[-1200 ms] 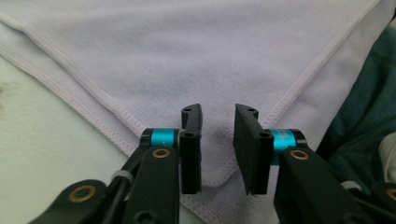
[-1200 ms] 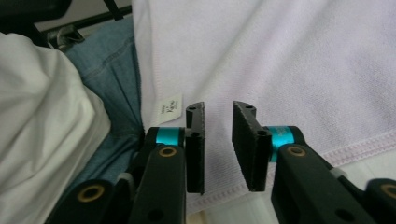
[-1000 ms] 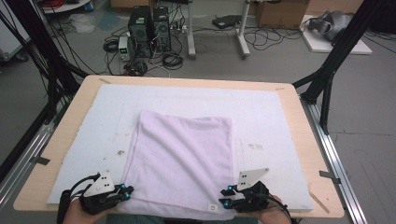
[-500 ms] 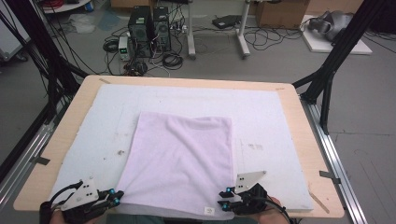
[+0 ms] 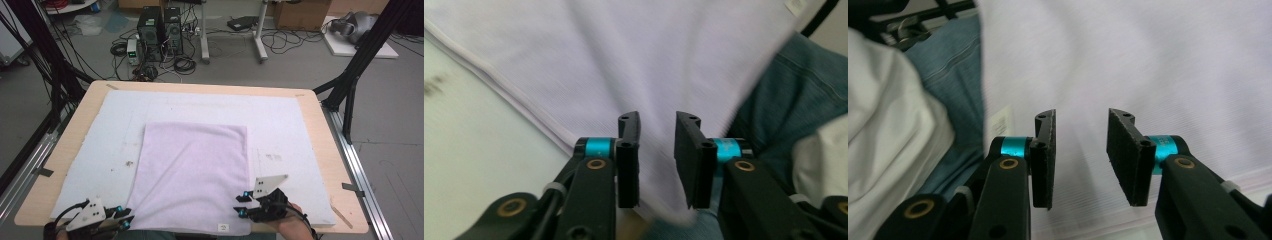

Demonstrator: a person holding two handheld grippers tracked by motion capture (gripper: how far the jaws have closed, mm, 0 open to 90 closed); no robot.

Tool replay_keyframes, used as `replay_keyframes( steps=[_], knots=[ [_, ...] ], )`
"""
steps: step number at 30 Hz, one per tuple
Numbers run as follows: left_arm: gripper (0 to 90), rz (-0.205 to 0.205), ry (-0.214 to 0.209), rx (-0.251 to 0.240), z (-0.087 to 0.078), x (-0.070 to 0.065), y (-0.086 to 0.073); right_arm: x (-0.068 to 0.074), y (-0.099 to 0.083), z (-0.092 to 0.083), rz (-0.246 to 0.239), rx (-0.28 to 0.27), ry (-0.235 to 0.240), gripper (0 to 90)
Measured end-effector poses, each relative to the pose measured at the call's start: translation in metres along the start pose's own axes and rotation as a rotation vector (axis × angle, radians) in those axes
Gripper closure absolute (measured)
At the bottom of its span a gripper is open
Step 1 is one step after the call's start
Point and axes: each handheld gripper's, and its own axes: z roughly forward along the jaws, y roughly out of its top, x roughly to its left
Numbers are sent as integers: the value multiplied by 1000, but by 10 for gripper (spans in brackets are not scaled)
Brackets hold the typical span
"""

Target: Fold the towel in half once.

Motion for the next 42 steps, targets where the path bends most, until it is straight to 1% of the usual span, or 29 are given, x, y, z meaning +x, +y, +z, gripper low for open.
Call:
replay_keyframes(
  steps=[3,6,8,10,13,14,15,16,17,18,19,21,22,23,25,26,27,28,29,30,31,32,34,36,37,38,39,40,42],
  knots=[
    [652,-7,26,-23,14,25,18,-23,15,-4,8,-16,-58,599],
    [595,-10,59,-36,30,48,38,-51,29,-5,21,-42,-110,582],
    [585,-24,71,-55,43,66,53,-73,35,-2,34,-53,-151,569],
    [582,-30,114,-60,57,84,68,-95,40,1,57,-52,-199,565],
    [566,-53,157,-38,81,111,90,-129,49,5,90,-54,-236,548],
    [568,-95,141,-45,89,121,95,-139,52,7,103,-49,-246,540],
    [568,-111,154,-12,99,133,100,-150,53,8,120,-48,-257,534],
    [563,-109,188,18,106,139,103,-162,55,9,149,-46,-266,532],
    [553,-116,214,51,114,147,106,-169,55,10,156,-44,-271,530],
    [533,-129,241,63,122,157,109,-177,54,12,167,-36,-292,520],
    [525,-129,269,56,125,161,110,-186,54,14,188,-15,-312,513],
    [510,-160,313,59,133,174,110,-197,50,17,208,-7,-328,495],
    [481,-183,330,77,138,179,109,-201,47,18,221,-6,-343,481],
    [455,-193,336,96,143,185,106,-205,44,21,238,-4,-340,474],
    [451,-228,322,126,151,193,99,-211,38,27,268,9,-330,441],
    [452,-249,302,123,155,195,96,-214,36,30,284,9,-325,430],
    [466,-275,293,96,154,197,94,-216,34,33,299,5,-320,430],
    [540,-283,284,83,154,198,94,-217,33,37,305,9,-324,450],
    [688,-283,238,74,154,199,94,-217,33,40,312,13,-322,512],
    [832,-283,239,73,156,198,95,-217,33,44,309,21,-327,565],
    [847,-274,255,70,157,196,96,-218,35,44,311,16,-331,768],
    [852,-271,262,72,158,197,98,-220,36,44,334,4,-280,850],
    [857,-271,273,91,159,199,102,-221,42,45,332,32,-312,864],
    [858,-247,292,86,156,200,113,-221,51,41,315,30,-356,872],
    [858,-240,297,58,154,201,120,-222,55,37,302,17,-380,875],
    [858,-235,299,49,151,202,127,-222,60,32,283,-5,-411,875],
    [858,-219,308,35,148,203,140,-223,64,27,292,-7,-422,875],
    [858,-201,316,19,143,204,153,-226,72,19,286,-8,-439,876],
    [857,-187,322,-22,136,206,171,-231,86,5,267,-20,-469,876]
  ],
)
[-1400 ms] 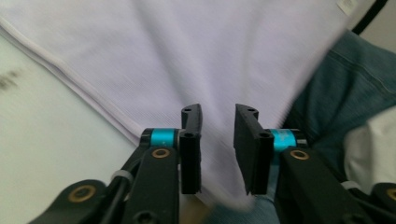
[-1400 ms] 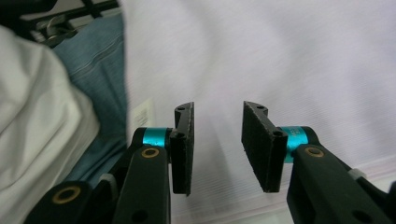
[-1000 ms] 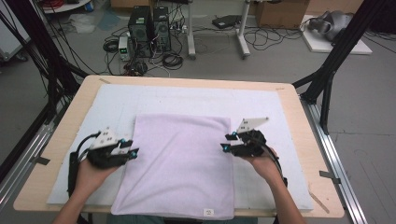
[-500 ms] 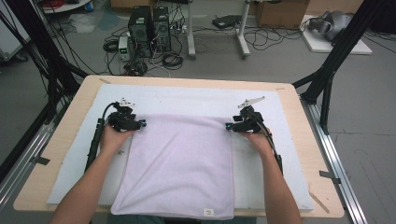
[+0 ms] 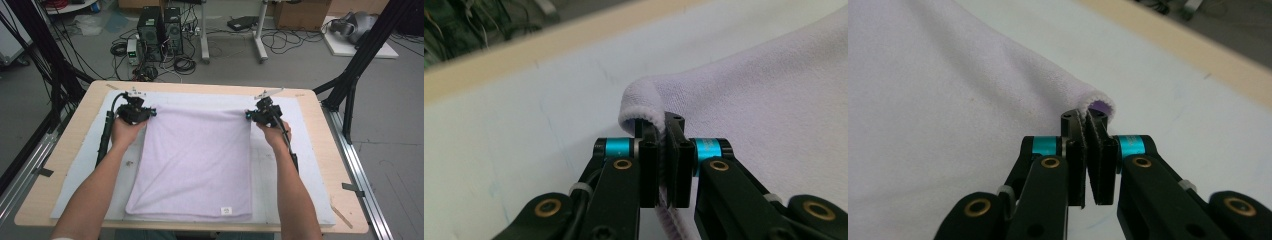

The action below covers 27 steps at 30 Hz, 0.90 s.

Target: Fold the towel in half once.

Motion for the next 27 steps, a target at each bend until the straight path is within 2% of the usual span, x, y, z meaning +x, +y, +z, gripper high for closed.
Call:
replay_keyframes(
  steps=[2,3,4,5,8,10,12,14,16,19,21,23,25,26,27],
  knots=[
    [856,-2,0,-32,-6,3,17,-7,17,-13,-15,-24,-26,874],
    [843,3,15,-43,-8,4,22,-10,24,-19,-22,-42,-37,851],
    [809,-8,43,-46,-8,6,25,-13,31,-24,-12,-52,-39,759],
    [743,-18,45,-47,-9,8,25,-15,34,-27,-4,-73,-55,665],
    [664,-22,26,3,-9,13,15,-19,29,-27,33,-71,-17,586],
    [647,-17,19,6,-13,13,4,-15,19,-24,22,-41,4,559],
    [622,-13,11,5,-18,12,-6,-8,8,-21,17,-23,36,536],
    [606,8,-4,15,-24,10,-16,-2,2,-19,34,22,84,500],
    [583,37,-23,25,-31,4,-27,9,-5,-22,5,4,105,501],
    [537,60,-54,21,-43,-6,-43,30,-15,-28,-14,-16,163,492],
    [518,84,-66,33,-51,-14,-52,42,-20,-33,-51,-10,169,492],
    [497,85,-87,7,-61,-23,-63,56,-26,-41,-73,-34,203,492],
    [492,96,-106,-11,-72,-33,-73,70,-34,-50,-89,-35,222,492],
    [491,105,-113,-16,-76,-37,-77,76,-39,-54,-93,-44,240,494],
    [489,122,-123,-1,-82,-44,-82,81,-42,-57,-100,-47,247,494]
  ],
)
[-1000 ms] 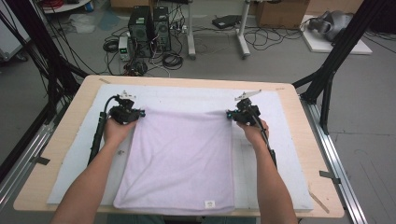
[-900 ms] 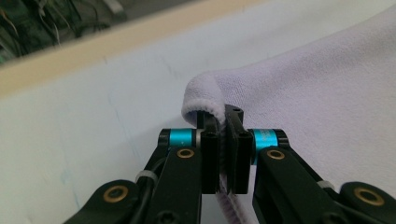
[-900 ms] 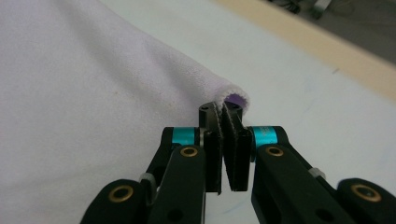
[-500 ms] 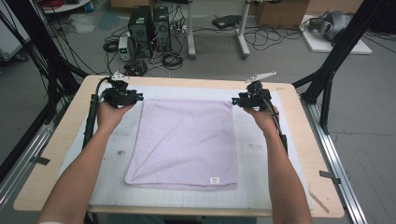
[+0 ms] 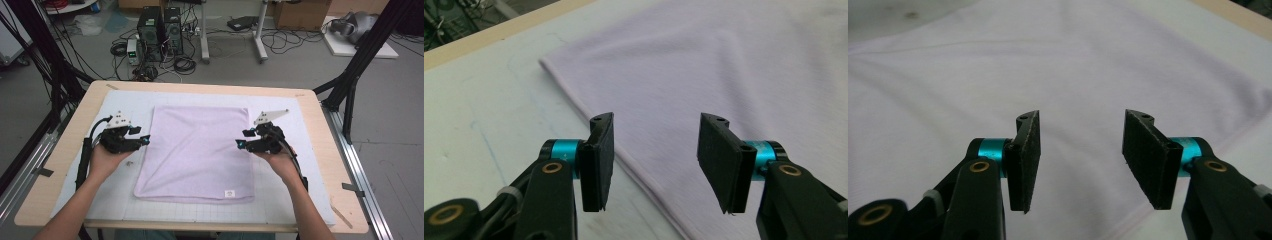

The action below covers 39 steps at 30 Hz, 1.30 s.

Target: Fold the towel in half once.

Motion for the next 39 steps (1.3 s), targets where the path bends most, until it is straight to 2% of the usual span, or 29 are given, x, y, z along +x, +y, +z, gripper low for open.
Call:
replay_keyframes(
  steps=[1,4,6,9,10,13,15,17,22,29,31,34,37,39],
  knots=[
    [474,9,-5,-14,-5,-8,-5,10,-5,-3,-19,6,2,494],
    [463,40,-27,-29,-17,-25,-16,30,-25,-8,-33,-6,28,503],
    [463,43,-38,-43,-23,-34,-24,40,-34,-8,-52,11,24,508],
    [464,40,-67,-48,-29,-45,-36,53,-48,-10,-65,11,55,548],
    [468,55,-67,-46,-32,-49,-40,57,-52,-11,-69,12,61,563],
    [533,51,-104,-60,-38,-58,-51,67,-66,-11,-76,22,92,606],
    [645,77,-136,-59,-41,-62,-58,72,-74,-12,-82,29,101,625],
    [660,73,-158,-48,-42,-65,-65,77,-80,-14,-82,21,105,624],
    [684,84,-185,-41,-48,-73,-75,81,-91,-15,-79,39,117,624],
    [654,80,-221,41,-39,-76,-90,83,-102,-4,-75,63,128,633],
    [672,65,-232,31,-37,-75,-94,82,-103,-4,-62,59,126,718],
    [799,59,-220,19,-37,-74,-94,82,-101,-4,-68,76,128,860],
    [858,61,-208,13,-38,-72,-93,82,-98,-5,-86,84,131,877],
    [863,61,-210,16,-39,-72,-92,82,-97,-8,-80,77,137,878]
  ],
)
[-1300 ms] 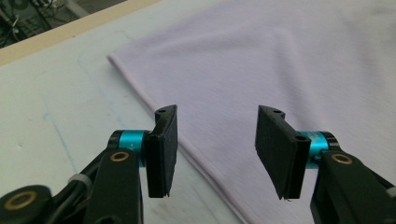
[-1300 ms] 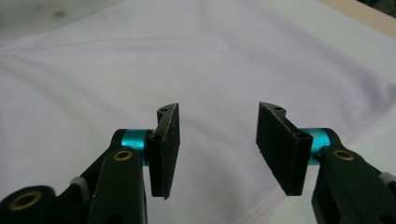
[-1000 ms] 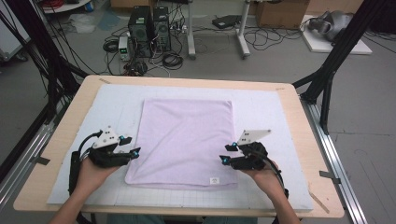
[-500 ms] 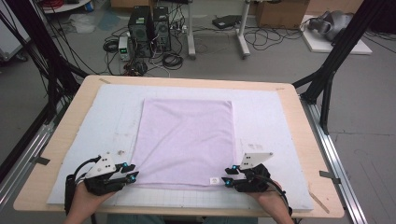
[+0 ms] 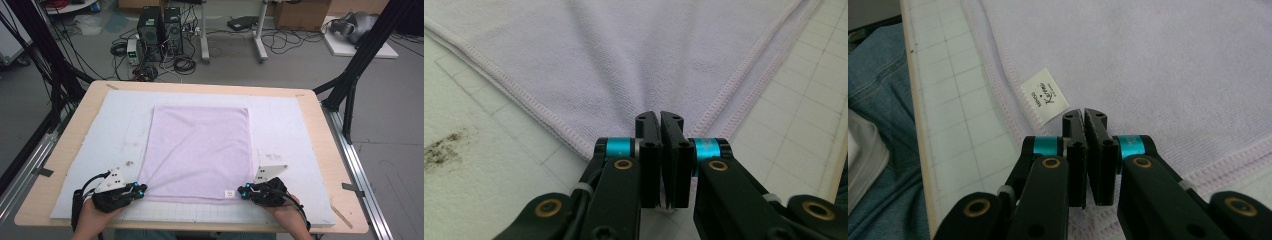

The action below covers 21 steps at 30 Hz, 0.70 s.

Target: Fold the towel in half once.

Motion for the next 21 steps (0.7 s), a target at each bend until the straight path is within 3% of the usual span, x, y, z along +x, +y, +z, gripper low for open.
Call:
replay_keyframes(
  steps=[6,14,19,21],
  knots=[
    [868,1,-2,-26,-6,-1,5,0,6,-13,2,-38,0,880],
    [867,14,9,-20,-13,-4,9,6,16,-30,-21,-75,-5,880],
    [861,2,5,3,-11,-5,1,9,4,-26,-10,-36,3,881],
    [802,-6,8,6,-13,-5,1,10,-3,-21,-2,-5,2,879]
  ],
)
